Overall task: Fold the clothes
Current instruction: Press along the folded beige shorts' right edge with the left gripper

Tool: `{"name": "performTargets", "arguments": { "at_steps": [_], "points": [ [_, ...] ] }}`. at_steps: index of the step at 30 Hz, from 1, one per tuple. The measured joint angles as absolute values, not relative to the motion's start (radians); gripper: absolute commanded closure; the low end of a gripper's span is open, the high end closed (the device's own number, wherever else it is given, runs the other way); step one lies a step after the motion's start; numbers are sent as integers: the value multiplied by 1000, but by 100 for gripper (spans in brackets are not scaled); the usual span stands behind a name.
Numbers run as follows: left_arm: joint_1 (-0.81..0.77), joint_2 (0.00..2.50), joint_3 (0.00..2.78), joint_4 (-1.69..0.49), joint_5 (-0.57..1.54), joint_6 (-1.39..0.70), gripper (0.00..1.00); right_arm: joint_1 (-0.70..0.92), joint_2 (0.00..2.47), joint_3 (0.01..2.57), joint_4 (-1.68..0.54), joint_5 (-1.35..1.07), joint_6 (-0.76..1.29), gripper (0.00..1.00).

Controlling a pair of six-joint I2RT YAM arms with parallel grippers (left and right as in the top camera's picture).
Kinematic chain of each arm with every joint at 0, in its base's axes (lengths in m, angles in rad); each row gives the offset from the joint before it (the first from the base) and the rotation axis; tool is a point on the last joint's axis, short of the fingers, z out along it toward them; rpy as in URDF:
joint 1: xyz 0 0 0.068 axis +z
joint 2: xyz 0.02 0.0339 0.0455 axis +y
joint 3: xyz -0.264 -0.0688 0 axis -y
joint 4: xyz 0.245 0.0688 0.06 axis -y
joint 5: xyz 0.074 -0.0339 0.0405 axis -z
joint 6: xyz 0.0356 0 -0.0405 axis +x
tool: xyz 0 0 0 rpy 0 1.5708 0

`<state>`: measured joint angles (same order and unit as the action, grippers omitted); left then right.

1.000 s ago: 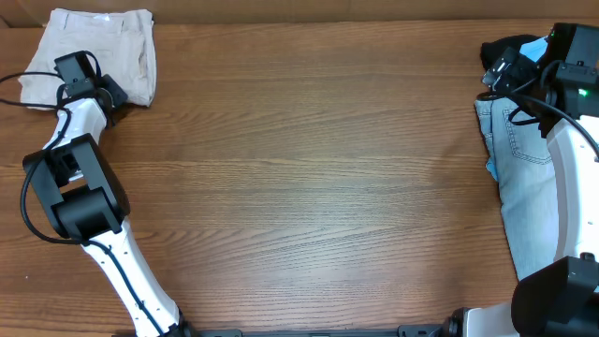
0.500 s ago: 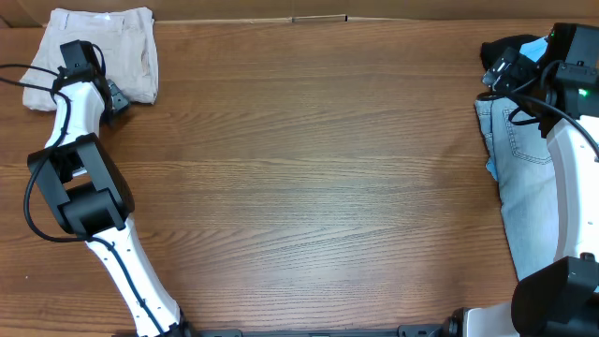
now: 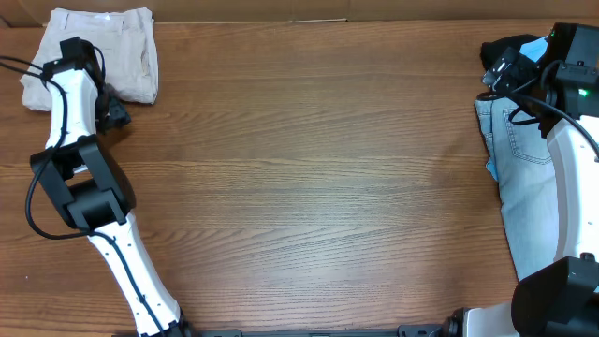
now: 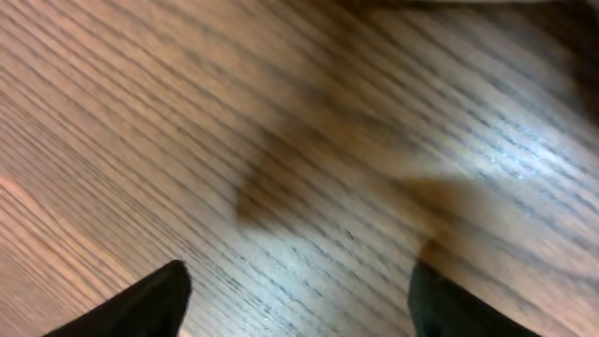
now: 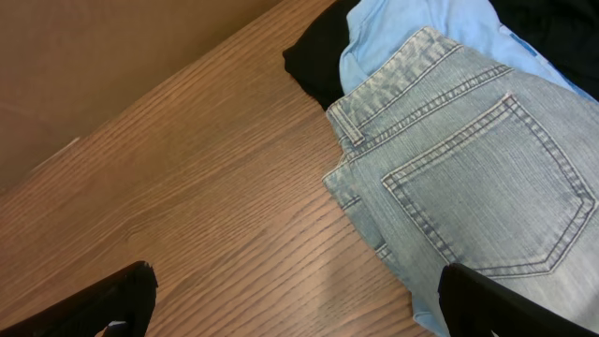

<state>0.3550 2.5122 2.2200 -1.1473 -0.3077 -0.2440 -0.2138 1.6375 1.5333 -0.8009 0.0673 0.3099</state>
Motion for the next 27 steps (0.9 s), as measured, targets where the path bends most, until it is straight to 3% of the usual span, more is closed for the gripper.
{"name": "performTargets", "arguments": {
  "at_steps": [1, 2, 3, 4, 5, 15, 27],
  "points": [
    [355, 2516, 2245, -1177, -307, -242, 26, -214, 1637, 1533, -801, 67, 310, 0],
    [355, 2520, 2282, -1210, -305, -236, 42, -213, 1637, 1533, -801, 67, 310, 0],
    [355, 2521, 2305, -1224, -301, -237, 63, -213, 1637, 1533, -801, 67, 310, 0],
    [355, 2521, 2337, -1243, -294, -233, 91, -214, 1637, 1533, -801, 68, 310, 0],
    [355, 2521, 2381, -1262, -277, -232, 96, -213, 1637, 1533, -801, 67, 310, 0],
    [355, 2521, 2685, -1248, -19, -228, 96, -213, 1637, 1533, -801, 67, 310, 0],
    [333, 2596, 2690, -1130, 72, -228, 96, -214, 1637, 1533, -801, 67, 310, 0]
  ]
}}
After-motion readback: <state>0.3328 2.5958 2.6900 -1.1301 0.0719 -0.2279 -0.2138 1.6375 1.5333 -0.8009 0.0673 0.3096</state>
